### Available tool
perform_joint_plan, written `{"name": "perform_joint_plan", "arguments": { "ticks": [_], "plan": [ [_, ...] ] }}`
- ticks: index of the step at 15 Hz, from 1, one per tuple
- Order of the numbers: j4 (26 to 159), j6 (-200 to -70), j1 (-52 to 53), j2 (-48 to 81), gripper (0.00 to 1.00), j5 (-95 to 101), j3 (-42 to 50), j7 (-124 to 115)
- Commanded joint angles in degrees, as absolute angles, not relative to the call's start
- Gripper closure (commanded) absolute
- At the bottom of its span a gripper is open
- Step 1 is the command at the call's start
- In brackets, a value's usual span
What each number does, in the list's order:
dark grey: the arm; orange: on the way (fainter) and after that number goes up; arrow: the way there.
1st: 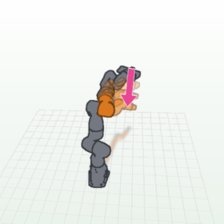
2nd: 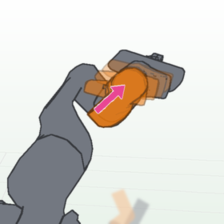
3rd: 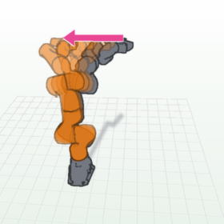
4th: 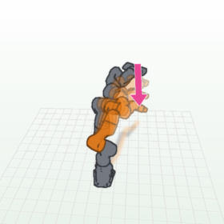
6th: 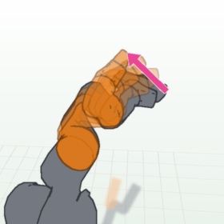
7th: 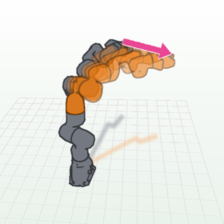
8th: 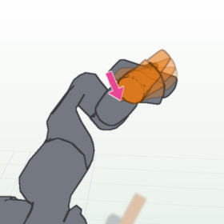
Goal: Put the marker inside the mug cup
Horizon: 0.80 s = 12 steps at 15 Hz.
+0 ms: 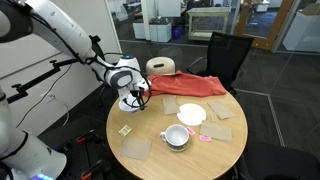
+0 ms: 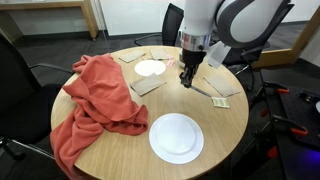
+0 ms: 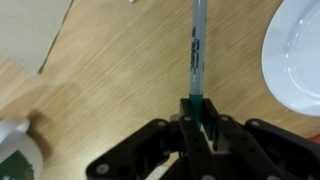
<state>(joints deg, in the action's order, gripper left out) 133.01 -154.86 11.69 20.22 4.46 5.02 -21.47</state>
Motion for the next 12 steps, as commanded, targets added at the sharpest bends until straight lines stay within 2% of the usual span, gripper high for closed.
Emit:
{"name": "perform_joint_plan", "arguments": {
  "ticks": [1,6,12],
  "plan": [
    [135.12,-152.68,13.03,11.0,0.96,10.92,9.07,-27.0],
    [131.08,-148.04,9.59,4.17,0.96,22.2,10.36,-33.9],
    [125.4,-146.69,3.63,3.05,0.96,31.97,8.61,-40.42]
  ]
}}
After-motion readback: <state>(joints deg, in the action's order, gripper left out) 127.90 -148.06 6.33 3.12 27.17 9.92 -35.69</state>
